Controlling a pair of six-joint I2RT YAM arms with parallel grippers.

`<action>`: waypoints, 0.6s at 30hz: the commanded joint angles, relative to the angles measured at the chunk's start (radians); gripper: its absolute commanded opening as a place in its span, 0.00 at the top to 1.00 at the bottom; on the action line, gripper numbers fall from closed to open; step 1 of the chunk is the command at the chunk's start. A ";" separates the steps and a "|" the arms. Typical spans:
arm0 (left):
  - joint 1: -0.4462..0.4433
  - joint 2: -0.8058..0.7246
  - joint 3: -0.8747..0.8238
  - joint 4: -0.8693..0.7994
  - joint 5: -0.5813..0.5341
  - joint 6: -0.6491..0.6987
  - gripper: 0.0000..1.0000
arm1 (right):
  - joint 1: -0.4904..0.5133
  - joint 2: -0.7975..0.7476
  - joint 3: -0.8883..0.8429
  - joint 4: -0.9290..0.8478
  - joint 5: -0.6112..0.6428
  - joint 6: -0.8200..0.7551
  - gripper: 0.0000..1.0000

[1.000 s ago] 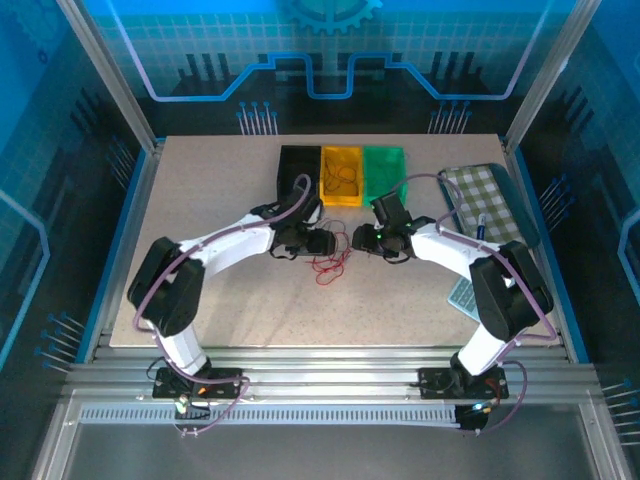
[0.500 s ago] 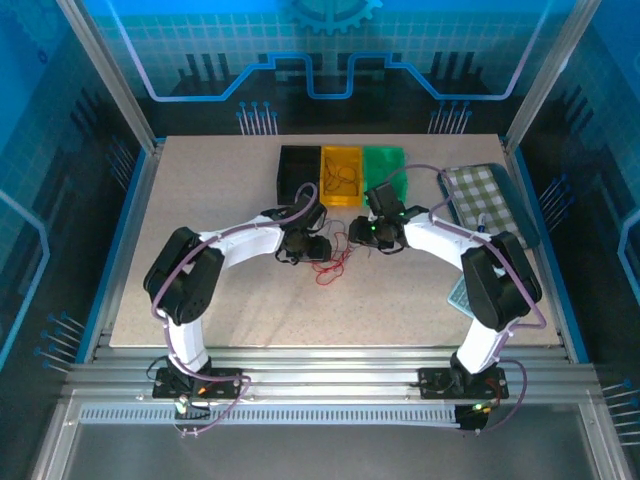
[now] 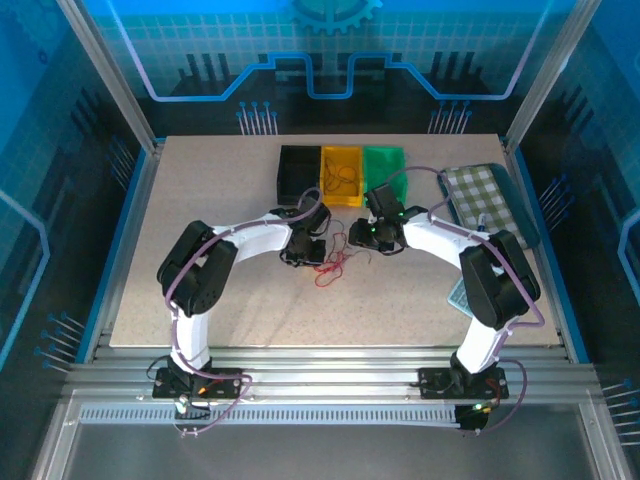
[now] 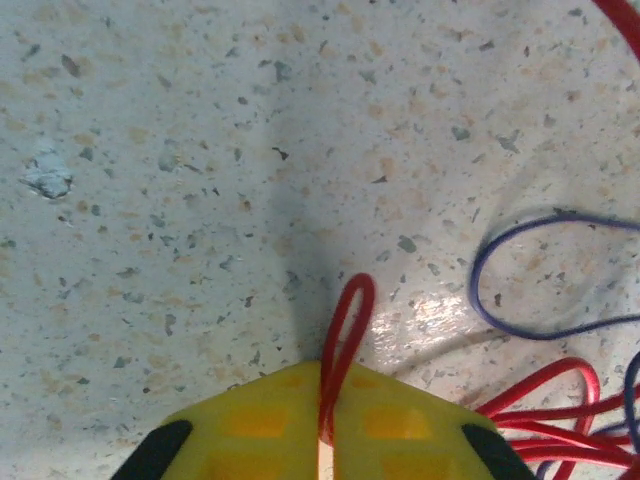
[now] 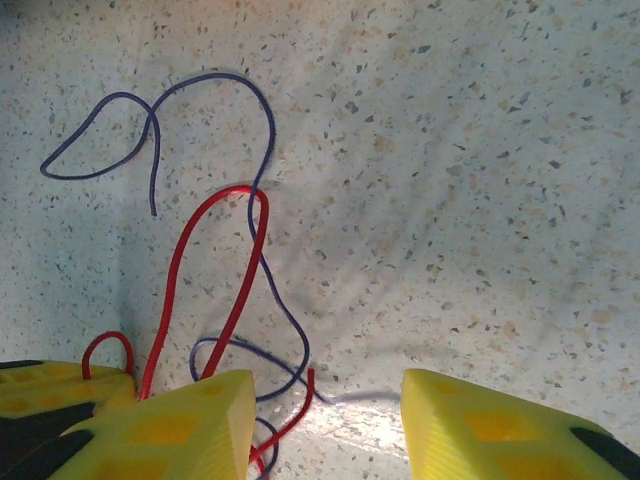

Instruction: Untangle the cables

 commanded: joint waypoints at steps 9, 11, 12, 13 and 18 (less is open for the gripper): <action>-0.030 0.062 0.045 -0.124 -0.140 -0.045 1.00 | 0.013 0.090 0.049 -0.125 -0.006 0.034 0.56; -0.033 0.064 0.047 -0.127 -0.145 -0.045 1.00 | 0.012 0.077 0.022 -0.125 0.010 0.018 0.56; -0.033 0.063 0.048 -0.128 -0.148 -0.046 1.00 | 0.013 0.070 0.007 -0.120 0.013 0.008 0.56; -0.033 0.061 0.046 -0.128 -0.152 -0.049 1.00 | 0.014 0.065 -0.006 -0.116 0.014 -0.005 0.56; -0.034 0.055 0.046 -0.124 -0.158 -0.056 1.00 | 0.012 0.084 -0.014 -0.118 0.037 -0.048 0.56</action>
